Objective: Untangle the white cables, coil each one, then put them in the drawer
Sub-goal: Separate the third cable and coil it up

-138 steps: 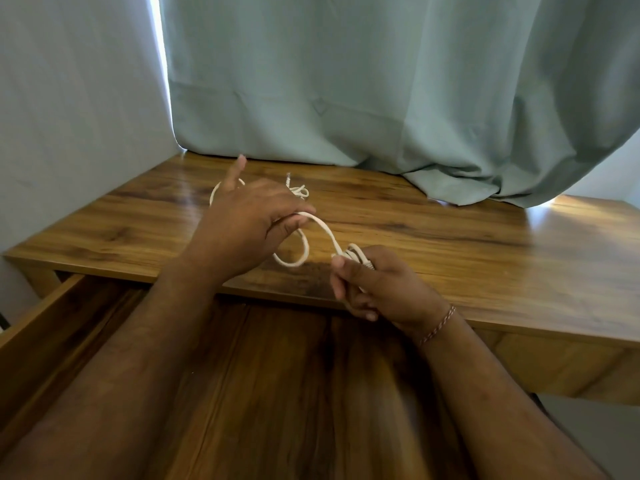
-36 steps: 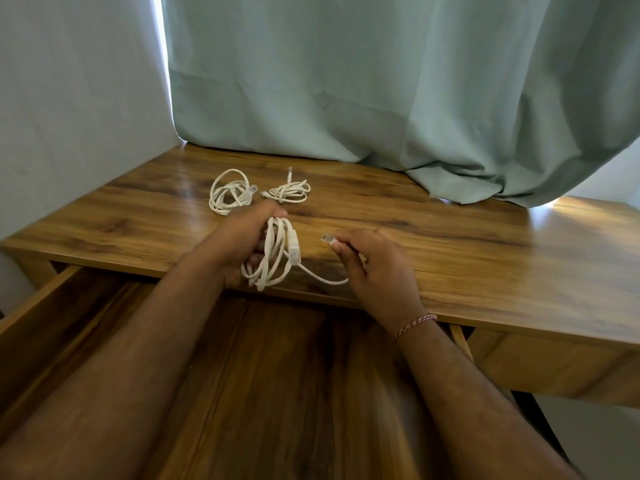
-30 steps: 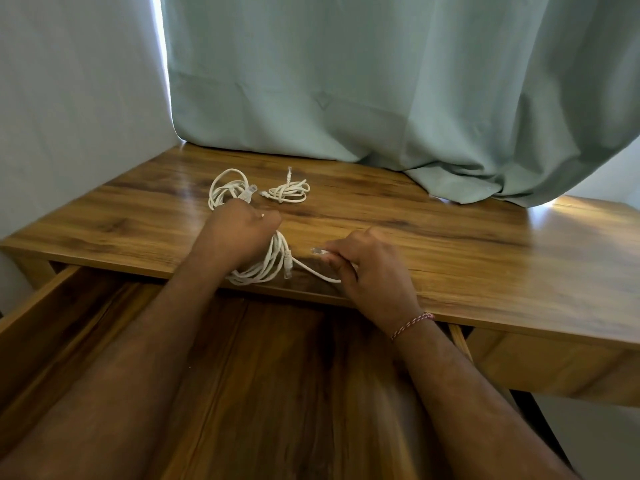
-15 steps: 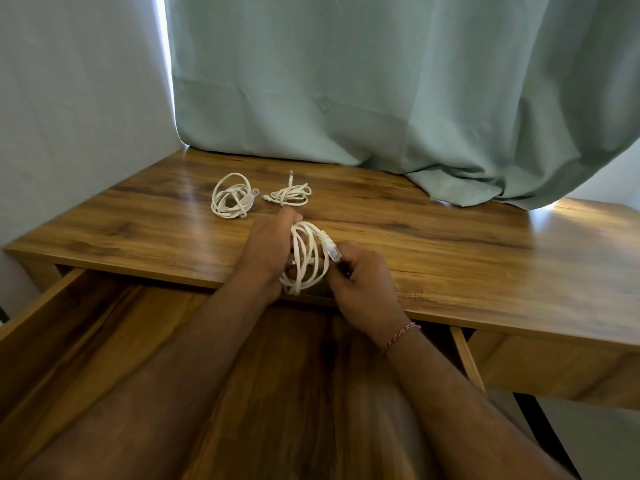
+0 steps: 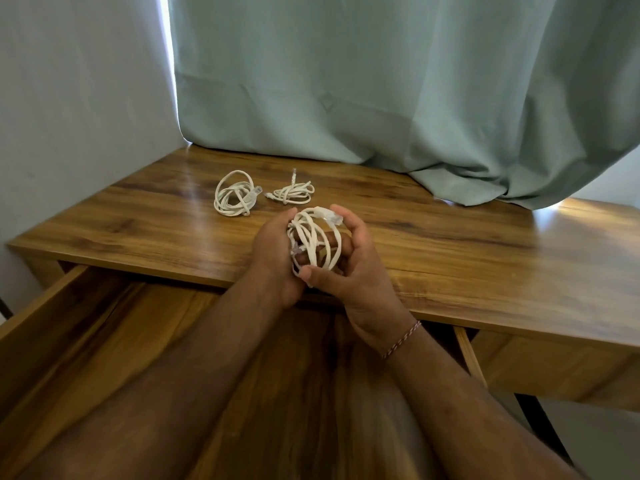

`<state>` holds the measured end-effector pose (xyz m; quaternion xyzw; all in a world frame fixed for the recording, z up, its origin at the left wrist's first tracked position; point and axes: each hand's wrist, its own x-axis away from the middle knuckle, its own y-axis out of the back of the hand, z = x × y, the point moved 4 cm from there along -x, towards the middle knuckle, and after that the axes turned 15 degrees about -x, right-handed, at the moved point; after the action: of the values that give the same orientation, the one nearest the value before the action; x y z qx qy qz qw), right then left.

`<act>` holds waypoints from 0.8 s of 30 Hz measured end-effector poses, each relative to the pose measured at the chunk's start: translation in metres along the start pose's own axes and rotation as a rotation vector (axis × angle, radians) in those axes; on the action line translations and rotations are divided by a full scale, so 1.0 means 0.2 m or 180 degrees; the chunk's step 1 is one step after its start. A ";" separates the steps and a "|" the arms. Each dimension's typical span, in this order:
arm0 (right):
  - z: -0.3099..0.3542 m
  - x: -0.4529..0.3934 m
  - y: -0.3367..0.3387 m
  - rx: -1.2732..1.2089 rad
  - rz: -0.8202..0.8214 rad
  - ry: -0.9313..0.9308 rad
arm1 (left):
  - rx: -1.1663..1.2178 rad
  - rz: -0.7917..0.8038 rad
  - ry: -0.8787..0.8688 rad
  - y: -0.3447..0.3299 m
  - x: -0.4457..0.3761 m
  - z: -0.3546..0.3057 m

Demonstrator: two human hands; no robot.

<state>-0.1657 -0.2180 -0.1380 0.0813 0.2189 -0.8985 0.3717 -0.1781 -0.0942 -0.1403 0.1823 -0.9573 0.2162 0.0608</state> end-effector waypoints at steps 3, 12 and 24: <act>0.01 0.01 -0.02 0.0013 -0.0049 0.0171 | -0.0133 -0.0324 -0.0030 -0.01 0.00 0.02; 0.01 0.03 -0.07 0.1185 0.0132 0.0736 | -0.0764 -0.1092 -0.0691 0.01 0.00 -0.03; -0.02 0.06 -0.03 0.2435 -0.0929 0.1736 | -0.1383 -0.1159 -0.1623 0.03 -0.02 -0.02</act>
<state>-0.1781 -0.2210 -0.1433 0.4127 -0.0282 -0.9032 0.1145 -0.1771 -0.0869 -0.1404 0.3802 -0.9171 -0.0584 -0.1047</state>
